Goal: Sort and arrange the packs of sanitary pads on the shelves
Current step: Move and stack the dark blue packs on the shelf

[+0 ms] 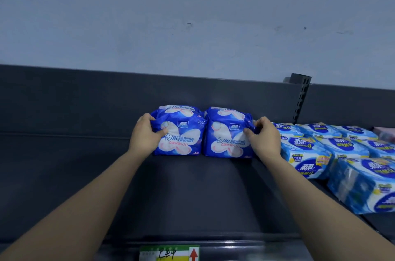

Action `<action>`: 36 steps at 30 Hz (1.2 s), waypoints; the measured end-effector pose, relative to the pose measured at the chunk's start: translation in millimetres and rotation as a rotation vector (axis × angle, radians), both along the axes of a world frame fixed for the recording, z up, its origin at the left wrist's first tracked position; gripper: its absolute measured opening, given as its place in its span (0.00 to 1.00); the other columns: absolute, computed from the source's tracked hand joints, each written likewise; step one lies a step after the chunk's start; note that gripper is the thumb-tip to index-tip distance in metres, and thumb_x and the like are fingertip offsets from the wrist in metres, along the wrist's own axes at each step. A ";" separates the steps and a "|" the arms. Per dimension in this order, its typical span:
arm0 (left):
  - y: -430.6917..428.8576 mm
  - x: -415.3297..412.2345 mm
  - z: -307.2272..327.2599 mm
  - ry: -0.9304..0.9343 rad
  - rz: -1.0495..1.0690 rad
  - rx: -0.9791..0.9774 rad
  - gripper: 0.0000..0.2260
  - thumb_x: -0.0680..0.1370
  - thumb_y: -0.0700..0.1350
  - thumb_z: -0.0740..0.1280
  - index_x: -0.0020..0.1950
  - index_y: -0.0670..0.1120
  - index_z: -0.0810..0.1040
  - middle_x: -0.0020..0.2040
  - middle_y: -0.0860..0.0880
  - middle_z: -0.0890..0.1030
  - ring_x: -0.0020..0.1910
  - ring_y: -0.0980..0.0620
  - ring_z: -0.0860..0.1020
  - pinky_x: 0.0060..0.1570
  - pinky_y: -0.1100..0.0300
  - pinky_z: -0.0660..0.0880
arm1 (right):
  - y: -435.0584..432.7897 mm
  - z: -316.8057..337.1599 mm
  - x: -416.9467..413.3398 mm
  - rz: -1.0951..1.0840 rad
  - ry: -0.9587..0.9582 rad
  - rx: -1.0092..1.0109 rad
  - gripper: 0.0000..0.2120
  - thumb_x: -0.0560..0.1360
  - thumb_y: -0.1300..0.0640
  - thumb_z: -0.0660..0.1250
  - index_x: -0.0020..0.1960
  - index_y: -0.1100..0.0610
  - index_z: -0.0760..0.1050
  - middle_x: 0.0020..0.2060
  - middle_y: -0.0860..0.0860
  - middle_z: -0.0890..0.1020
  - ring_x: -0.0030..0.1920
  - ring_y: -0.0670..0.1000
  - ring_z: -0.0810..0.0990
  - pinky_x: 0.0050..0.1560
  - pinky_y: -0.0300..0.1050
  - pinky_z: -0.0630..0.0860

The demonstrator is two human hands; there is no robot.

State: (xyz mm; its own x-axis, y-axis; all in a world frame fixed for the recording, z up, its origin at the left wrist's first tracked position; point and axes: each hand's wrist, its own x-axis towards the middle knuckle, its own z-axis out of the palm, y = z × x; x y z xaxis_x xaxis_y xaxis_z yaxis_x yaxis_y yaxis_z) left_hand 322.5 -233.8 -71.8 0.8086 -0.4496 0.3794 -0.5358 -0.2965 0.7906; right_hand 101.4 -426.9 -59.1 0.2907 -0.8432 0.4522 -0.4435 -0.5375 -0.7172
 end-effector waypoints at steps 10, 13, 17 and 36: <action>32.2 -11.4 10.1 -0.117 -0.073 0.291 0.45 0.73 0.45 0.74 0.79 0.48 0.46 0.77 0.45 0.59 0.72 0.44 0.65 0.67 0.49 0.66 | 43.9 -2.7 15.6 0.051 0.260 -0.345 0.32 0.73 0.54 0.71 0.73 0.60 0.64 0.73 0.61 0.64 0.76 0.61 0.55 0.75 0.54 0.54; 53.5 -14.7 16.3 -0.201 -0.032 0.421 0.41 0.74 0.46 0.73 0.79 0.44 0.50 0.77 0.44 0.60 0.73 0.45 0.64 0.69 0.52 0.65 | 62.3 -1.5 25.0 0.131 0.266 -0.402 0.29 0.72 0.55 0.72 0.70 0.60 0.67 0.71 0.59 0.68 0.75 0.60 0.59 0.73 0.54 0.58; 97.1 -24.8 20.9 -0.269 0.075 0.569 0.33 0.75 0.49 0.71 0.75 0.43 0.60 0.74 0.46 0.65 0.72 0.46 0.66 0.68 0.51 0.66 | 91.4 -0.6 35.7 0.283 0.274 -0.406 0.29 0.72 0.52 0.72 0.69 0.58 0.69 0.66 0.57 0.71 0.68 0.58 0.66 0.68 0.50 0.63; 394.7 -201.6 19.8 -0.183 0.772 1.013 0.19 0.76 0.51 0.67 0.62 0.44 0.71 0.61 0.45 0.74 0.61 0.43 0.73 0.55 0.49 0.73 | 332.5 -3.1 29.8 1.156 0.555 -0.514 0.25 0.75 0.49 0.67 0.69 0.54 0.67 0.62 0.55 0.72 0.66 0.57 0.67 0.61 0.51 0.69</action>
